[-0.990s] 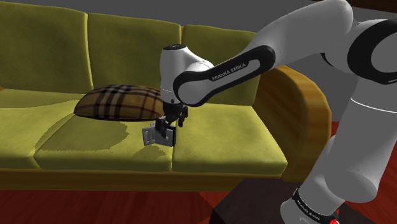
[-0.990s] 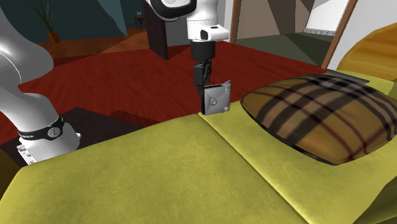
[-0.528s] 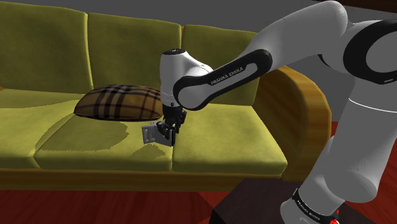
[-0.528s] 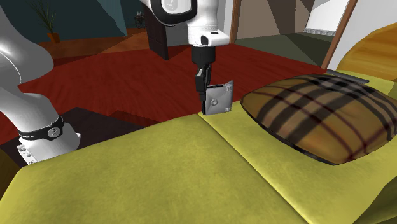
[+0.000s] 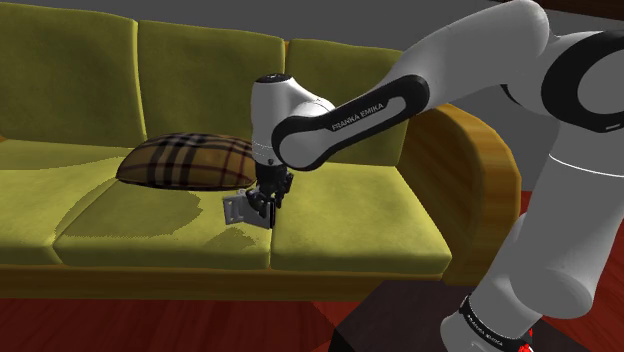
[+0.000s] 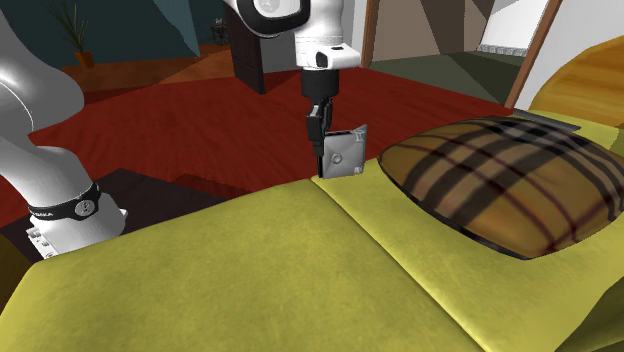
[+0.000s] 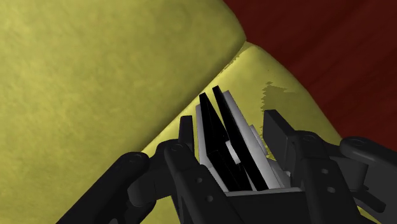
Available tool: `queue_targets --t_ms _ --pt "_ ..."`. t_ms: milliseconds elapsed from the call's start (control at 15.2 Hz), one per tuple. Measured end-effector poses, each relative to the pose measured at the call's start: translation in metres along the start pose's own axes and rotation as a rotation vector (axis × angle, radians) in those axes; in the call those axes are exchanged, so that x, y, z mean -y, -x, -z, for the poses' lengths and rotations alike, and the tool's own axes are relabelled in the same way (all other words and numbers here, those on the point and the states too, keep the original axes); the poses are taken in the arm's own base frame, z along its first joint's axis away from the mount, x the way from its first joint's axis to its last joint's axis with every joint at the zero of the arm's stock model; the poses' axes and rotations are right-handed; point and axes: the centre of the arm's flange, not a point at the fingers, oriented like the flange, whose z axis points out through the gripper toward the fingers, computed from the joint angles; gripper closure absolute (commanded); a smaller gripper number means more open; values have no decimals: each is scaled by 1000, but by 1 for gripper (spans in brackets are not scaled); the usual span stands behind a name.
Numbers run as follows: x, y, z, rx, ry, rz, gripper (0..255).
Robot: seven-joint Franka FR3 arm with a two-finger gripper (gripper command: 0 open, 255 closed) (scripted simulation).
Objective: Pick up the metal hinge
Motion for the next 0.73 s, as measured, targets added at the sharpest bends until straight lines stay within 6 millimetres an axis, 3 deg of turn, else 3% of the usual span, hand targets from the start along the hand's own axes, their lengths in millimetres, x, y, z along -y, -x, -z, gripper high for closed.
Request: queue_targets --t_ms 726 --pt "-4 -3 57 0 0 0 255"
